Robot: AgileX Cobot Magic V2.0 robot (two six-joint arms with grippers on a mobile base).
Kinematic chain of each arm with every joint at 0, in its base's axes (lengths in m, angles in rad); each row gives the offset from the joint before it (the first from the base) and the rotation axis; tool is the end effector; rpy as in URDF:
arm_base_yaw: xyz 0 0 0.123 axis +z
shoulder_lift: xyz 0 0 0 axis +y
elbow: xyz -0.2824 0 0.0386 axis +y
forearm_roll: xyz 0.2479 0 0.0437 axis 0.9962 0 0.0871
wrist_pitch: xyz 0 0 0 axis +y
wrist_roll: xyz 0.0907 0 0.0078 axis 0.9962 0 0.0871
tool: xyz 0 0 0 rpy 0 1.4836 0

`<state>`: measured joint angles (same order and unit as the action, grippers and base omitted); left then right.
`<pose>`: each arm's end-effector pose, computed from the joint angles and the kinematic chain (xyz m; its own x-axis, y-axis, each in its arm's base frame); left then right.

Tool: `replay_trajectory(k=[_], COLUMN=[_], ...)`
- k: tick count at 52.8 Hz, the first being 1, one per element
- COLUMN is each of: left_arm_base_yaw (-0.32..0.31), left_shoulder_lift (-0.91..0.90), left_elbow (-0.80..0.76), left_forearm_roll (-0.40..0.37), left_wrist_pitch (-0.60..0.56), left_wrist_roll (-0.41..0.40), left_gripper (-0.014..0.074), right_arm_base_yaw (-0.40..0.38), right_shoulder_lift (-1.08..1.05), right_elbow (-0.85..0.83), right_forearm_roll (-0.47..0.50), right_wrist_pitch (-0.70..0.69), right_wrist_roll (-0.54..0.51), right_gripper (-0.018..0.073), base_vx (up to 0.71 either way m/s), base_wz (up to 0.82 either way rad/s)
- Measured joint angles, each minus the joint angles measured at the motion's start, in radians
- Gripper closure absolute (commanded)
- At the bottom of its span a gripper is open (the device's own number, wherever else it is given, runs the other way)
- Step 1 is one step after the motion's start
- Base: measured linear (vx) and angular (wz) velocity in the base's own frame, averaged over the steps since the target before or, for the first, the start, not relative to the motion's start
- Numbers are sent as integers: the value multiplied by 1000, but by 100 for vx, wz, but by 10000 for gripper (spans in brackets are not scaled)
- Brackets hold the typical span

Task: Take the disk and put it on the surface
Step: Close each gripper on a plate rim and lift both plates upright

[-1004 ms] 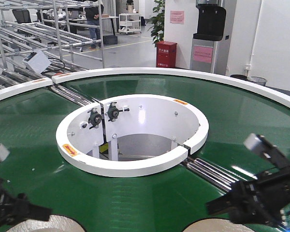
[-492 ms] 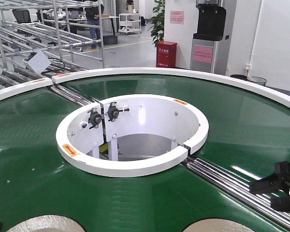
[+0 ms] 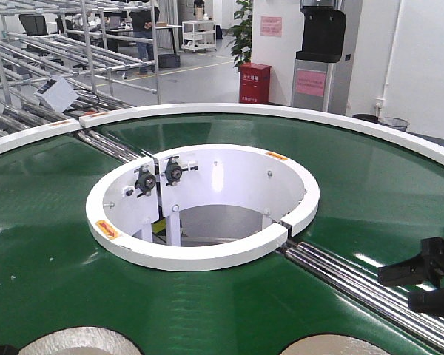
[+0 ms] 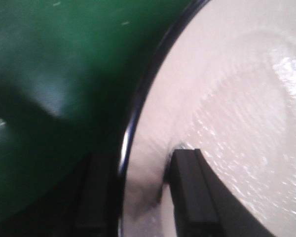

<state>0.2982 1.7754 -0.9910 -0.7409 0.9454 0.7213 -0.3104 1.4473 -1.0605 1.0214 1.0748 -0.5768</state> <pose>0.3084 0.0426 0.1715 -0.9748 -0.1003 -0.1995 0.0169 0.8578 -0.5136 0.2861 -0.0200 0.3022 -0.8430 0.3286 -0.4258 -0.0723 0.7153 0.6951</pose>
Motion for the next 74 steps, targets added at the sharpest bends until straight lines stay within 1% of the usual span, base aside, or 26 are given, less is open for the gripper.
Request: replay_trajectory(k=[6,9,13,16,18,21,27,31,35,40,46,55,62,65,67,70,73,74], left_arm_base_yaw=[4,4,4,-1,-6,-7,-7,-7,-7,-7,-7,-7,-7,-7,-7,-7,-7,-7], left_shoulder_lift=[-3,-16,-47,-84,-115,-153,-247,-293,-331,-363,-371,-372,-372,-372,-372,-372,-372,-372], left_elbow=[-1,1,1,3,7,11,12,12,12,12,12,12,12,12,12,12,12,12], left_forearm_roll=[-37,-75,-154,-229,-268,-319,-459,-524,-553,-555,-554,-551,-551,-551,-551,-551,-550,-550], left_wrist_pitch=[11,30,66,102,106,113,134,149,165,176,181,182,181,181,181,181,181,181], left_wrist_roll=[9,30,68,97,127,164,198,201,203,205,205,205,205,205,205,205,205,205], left_gripper=[606,605,605,605,605,605,605,604,605,605,605,605,605,605,605,605,605,605], right_arm_base_yaw=[0,0,0,0,0,0,0,0,0,0,0,1,32,55,71,81,90,90], right_shoulder_lift=[0,0,0,0,0,0,7,34,73,140,221,331,394,419,432,436,447,447], right_elbow=[0,0,0,0,0,0,0,-2,-4,-5,-5,-5,-8,-10,-11,-17,-17,-18], right_forearm_roll=[-20,-45,-95,-152,-196,-287,-439,-481,-486,-473,-420,-310,-298,-294,-295,-292,-266,-248], right_wrist_pitch=[0,-1,-12,-26,-41,-69,-107,-114,-116,-116,-113,-89,-88,-88,-90,-92,-82,-70], right_wrist_roll=[-1,-1,1,8,20,42,92,108,108,88,38,-48,-77,-90,-99,-106,-109,-112], right_gripper=[65,65,65,65,65,65,65,65,65,65,65,78,108,144,192,319,505,547], base_vx=[0,0,0,0,0,0,0,0,0,0,0,0,0,0,0,0,0,0], base_wz=[0,0,0,0,0,0,0,0,0,0,0,0,0,0,0,0,0,0])
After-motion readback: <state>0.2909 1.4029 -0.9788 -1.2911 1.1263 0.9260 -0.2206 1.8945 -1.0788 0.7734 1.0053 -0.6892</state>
